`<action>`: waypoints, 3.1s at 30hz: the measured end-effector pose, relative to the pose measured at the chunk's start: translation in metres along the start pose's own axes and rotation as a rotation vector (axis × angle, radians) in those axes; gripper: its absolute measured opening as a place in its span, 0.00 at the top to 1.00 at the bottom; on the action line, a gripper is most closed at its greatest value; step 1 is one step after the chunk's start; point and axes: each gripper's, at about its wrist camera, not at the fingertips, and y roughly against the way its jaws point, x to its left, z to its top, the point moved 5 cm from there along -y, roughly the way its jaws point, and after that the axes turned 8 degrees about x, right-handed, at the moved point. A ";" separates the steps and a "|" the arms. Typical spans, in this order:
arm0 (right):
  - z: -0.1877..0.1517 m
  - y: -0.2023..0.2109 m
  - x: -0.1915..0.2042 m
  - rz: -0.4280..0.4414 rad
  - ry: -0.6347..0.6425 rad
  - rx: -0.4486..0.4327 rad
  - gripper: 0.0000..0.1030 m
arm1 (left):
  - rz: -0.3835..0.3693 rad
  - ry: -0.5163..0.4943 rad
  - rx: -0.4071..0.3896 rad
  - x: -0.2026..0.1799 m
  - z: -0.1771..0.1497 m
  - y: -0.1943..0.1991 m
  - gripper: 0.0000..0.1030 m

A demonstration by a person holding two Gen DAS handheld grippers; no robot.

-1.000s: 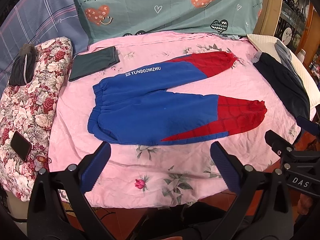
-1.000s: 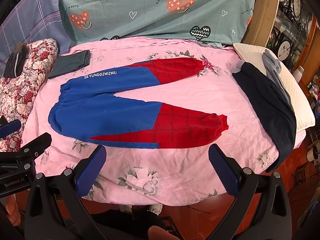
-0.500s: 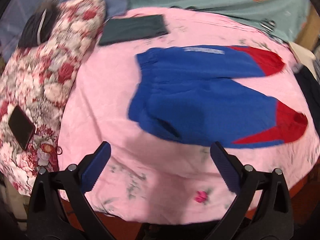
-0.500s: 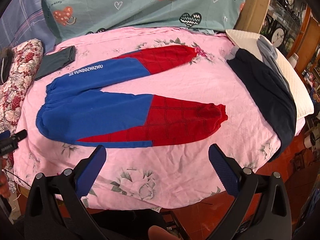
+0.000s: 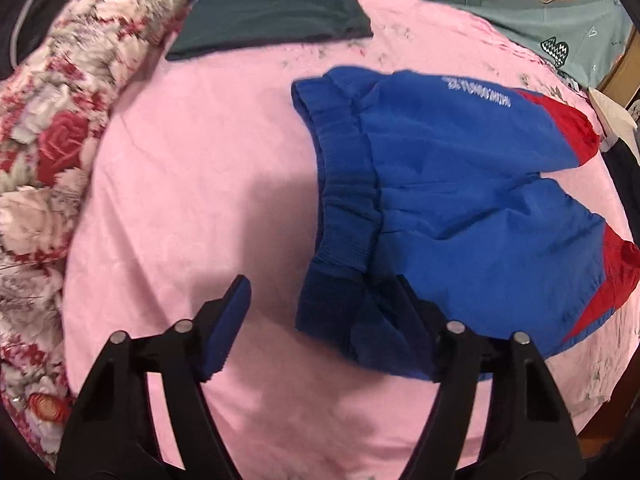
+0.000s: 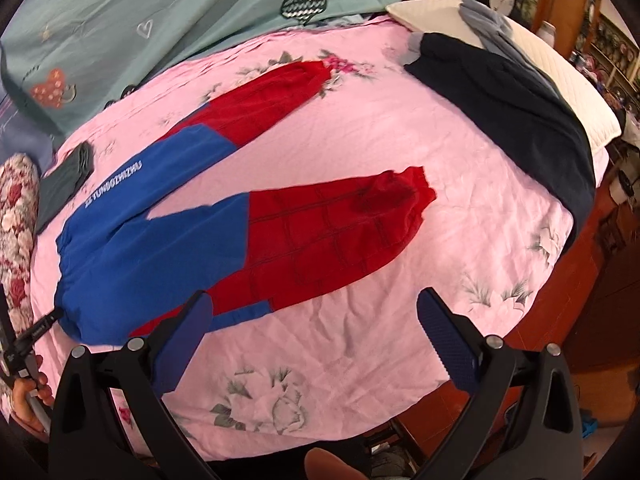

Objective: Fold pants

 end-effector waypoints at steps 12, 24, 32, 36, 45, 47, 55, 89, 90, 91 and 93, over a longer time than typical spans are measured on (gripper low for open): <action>0.051 -0.098 -0.102 -0.032 -0.153 0.034 0.23 | 0.044 0.077 -0.021 -0.014 -0.007 0.000 0.68; 0.065 -0.134 -0.107 0.163 -0.140 0.069 0.84 | 0.206 0.176 0.005 -0.019 -0.008 0.008 0.68; 0.023 -0.122 -0.144 0.122 -0.086 0.117 0.83 | 0.303 0.156 0.044 -0.028 -0.048 0.020 0.68; 0.023 -0.134 -0.151 0.140 -0.067 0.201 0.59 | 0.350 0.219 0.073 -0.024 -0.059 0.019 0.38; 0.136 -0.069 -0.142 0.190 0.016 -0.013 0.43 | 0.359 0.070 -0.064 -0.034 -0.013 0.100 0.10; 0.151 -0.062 -0.118 0.226 0.058 -0.029 0.42 | 0.321 -0.020 -0.079 -0.042 0.004 0.108 0.05; 0.179 -0.070 0.035 0.268 0.398 -0.059 0.17 | 0.278 -0.029 0.011 -0.003 0.011 0.081 0.04; 0.164 -0.242 0.340 0.218 1.660 0.337 0.09 | -0.204 -0.502 0.177 -0.056 0.150 -0.062 0.40; 0.164 -0.240 0.339 0.195 1.675 0.303 0.15 | -0.209 -0.499 0.179 -0.057 0.151 -0.061 0.37; 0.163 -0.238 0.339 0.189 1.678 0.288 0.23 | -0.216 -0.501 0.182 -0.057 0.149 -0.060 0.36; 0.162 -0.230 0.337 0.215 1.662 0.297 0.49 | -0.207 -0.512 0.188 -0.058 0.149 -0.062 0.38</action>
